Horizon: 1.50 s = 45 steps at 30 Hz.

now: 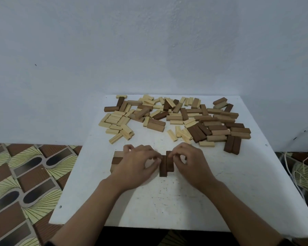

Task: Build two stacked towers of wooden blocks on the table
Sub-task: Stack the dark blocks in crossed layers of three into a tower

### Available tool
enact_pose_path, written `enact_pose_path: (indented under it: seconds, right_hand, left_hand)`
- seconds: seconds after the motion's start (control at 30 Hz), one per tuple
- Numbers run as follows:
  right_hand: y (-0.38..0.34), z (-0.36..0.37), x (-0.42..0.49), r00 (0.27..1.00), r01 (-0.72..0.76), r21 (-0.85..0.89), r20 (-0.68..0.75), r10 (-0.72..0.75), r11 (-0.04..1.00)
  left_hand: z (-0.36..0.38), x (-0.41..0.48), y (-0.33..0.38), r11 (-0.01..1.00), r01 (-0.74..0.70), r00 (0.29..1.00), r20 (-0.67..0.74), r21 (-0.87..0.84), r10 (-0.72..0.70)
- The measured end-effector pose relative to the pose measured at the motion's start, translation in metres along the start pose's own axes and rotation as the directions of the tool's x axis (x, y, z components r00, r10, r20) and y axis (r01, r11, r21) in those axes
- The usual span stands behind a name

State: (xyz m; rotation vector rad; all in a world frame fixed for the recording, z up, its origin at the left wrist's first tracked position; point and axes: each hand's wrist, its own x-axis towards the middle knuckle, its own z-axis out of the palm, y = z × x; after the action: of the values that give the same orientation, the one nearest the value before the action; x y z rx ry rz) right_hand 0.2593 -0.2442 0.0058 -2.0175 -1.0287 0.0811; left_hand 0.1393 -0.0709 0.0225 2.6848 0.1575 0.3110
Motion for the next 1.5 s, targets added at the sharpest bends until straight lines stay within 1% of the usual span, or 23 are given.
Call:
enact_pose_path:
  seconds: [0.07, 0.17, 0.27, 0.33, 0.47, 0.6, 0.7, 0.87, 0.93, 1.0, 1.07, 1.17, 1.23, 1.3, 1.37, 1.5]
  right_hand:
    - [-0.003, 0.002, 0.016, 1.000, -0.015, 0.002, 0.016, 0.015, 1.000]
    - [-0.003, 0.010, 0.038, 0.999, -0.023, -0.013, 0.034, 0.023, 1.000]
    - [-0.002, 0.021, 0.063, 1.000, 0.011, -0.076, 0.016, -0.010, 0.997]
    - [0.000, 0.029, 0.080, 1.000, 0.024, -0.111, 0.002, -0.024, 0.994]
    - [0.007, 0.048, 0.121, 0.999, 0.034, -0.204, 0.019, -0.031, 0.978]
    - [0.011, 0.059, 0.150, 0.995, 0.088, -0.289, 0.079, -0.068, 0.953]
    - [0.011, 0.065, 0.173, 0.982, 0.142, -0.355, 0.166, -0.087, 0.924]
    - [0.010, 0.079, 0.198, 0.941, 0.221, -0.486, 0.335, -0.053, 0.846]
    - [0.011, 0.085, 0.202, 0.928, 0.252, -0.513, 0.367, -0.055, 0.821]
    - [0.012, 0.087, 0.203, 0.936, 0.248, -0.505, 0.345, -0.070, 0.827]
    - [0.012, 0.087, 0.201, 0.952, 0.241, -0.480, 0.288, -0.108, 0.843]
    - [0.006, 0.079, 0.186, 0.970, 0.236, -0.447, 0.159, -0.183, 0.863]
    - [0.004, 0.072, 0.170, 0.977, 0.213, -0.382, 0.076, -0.199, 0.899]
    - [0.004, 0.060, 0.148, 0.989, 0.150, -0.267, 0.032, -0.147, 0.952]
    - [0.007, 0.049, 0.126, 0.995, 0.098, -0.173, 0.002, -0.100, 0.980]
    - [0.009, 0.027, 0.078, 0.997, 0.014, -0.087, -0.073, -0.020, 0.996]
  left_hand:
    - [-0.009, 0.008, -0.010, 0.997, 0.072, 0.993, -0.093, -0.041, -0.076]
    - [-0.026, 0.023, -0.033, 0.979, 0.193, 0.955, -0.217, -0.060, -0.201]
    - [-0.041, 0.044, -0.061, 0.939, 0.342, 0.914, -0.218, -0.037, -0.342]
    - [-0.044, 0.058, -0.078, 0.920, 0.392, 0.903, -0.199, 0.015, -0.381]
    - [-0.044, 0.085, -0.105, 0.902, 0.415, 0.907, -0.127, 0.114, -0.401]
    - [-0.039, 0.096, -0.118, 0.904, 0.381, 0.922, -0.015, 0.193, -0.386]
    - [-0.034, 0.095, -0.127, 0.917, 0.369, 0.929, -0.023, 0.151, -0.370]
    - [-0.028, 0.082, -0.133, 0.939, 0.339, 0.939, -0.081, 0.066, -0.333]
    - [-0.029, 0.079, -0.132, 0.943, 0.331, 0.939, -0.113, 0.035, -0.325]
    - [-0.031, 0.077, -0.127, 0.949, 0.316, 0.941, -0.126, 0.000, -0.314]
    - [-0.032, 0.076, -0.122, 0.953, 0.303, 0.943, -0.136, -0.021, -0.303]
    - [-0.033, 0.072, -0.114, 0.959, 0.282, 0.944, -0.176, -0.004, -0.278]
    - [-0.036, 0.069, -0.107, 0.965, 0.261, 0.945, -0.193, -0.035, -0.263]
    - [-0.036, 0.065, -0.096, 0.972, 0.216, 0.955, -0.190, -0.091, -0.230]
    - [-0.034, 0.060, -0.085, 0.981, 0.163, 0.967, -0.179, -0.108, -0.180]
    - [-0.025, 0.046, -0.053, 0.987, 0.077, 0.988, -0.123, -0.140, -0.094]
